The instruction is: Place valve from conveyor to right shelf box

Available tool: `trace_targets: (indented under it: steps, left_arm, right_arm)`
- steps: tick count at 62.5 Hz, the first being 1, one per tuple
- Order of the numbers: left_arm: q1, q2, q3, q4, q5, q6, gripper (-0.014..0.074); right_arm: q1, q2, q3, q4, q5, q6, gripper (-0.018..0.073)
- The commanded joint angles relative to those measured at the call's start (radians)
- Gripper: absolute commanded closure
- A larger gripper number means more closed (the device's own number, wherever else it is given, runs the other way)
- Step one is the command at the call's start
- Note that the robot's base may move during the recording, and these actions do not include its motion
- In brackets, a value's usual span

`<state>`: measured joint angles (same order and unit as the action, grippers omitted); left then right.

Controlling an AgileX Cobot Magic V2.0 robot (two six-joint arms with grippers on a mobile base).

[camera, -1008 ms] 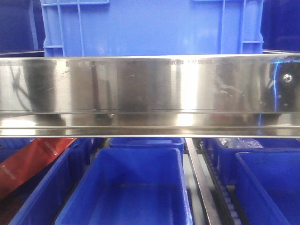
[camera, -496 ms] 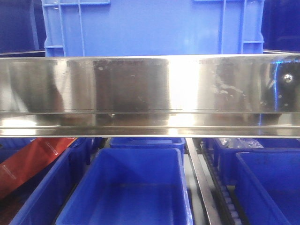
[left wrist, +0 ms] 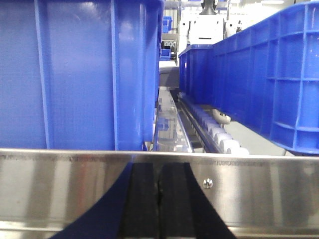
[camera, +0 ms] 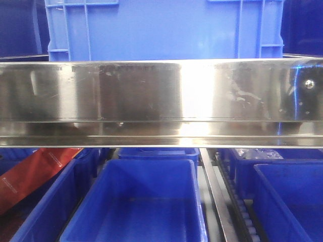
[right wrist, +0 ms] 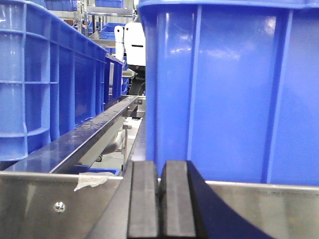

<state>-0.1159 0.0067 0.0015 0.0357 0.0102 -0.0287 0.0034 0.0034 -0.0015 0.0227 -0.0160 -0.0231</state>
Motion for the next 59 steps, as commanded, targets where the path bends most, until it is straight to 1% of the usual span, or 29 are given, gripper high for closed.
trace_targets:
  steps: [1,59]
  left_arm:
    - [-0.001,-0.007,-0.001,-0.006,-0.01,-0.009,0.0707]
    - [-0.001,-0.007,-0.001,-0.006,-0.01,-0.009,0.0707]
  right_arm:
    - [-0.003,-0.003,0.002,0.002,-0.02,0.001,0.0722]
    - [-0.003,-0.003,0.002,0.002,-0.02,0.001,0.0722]
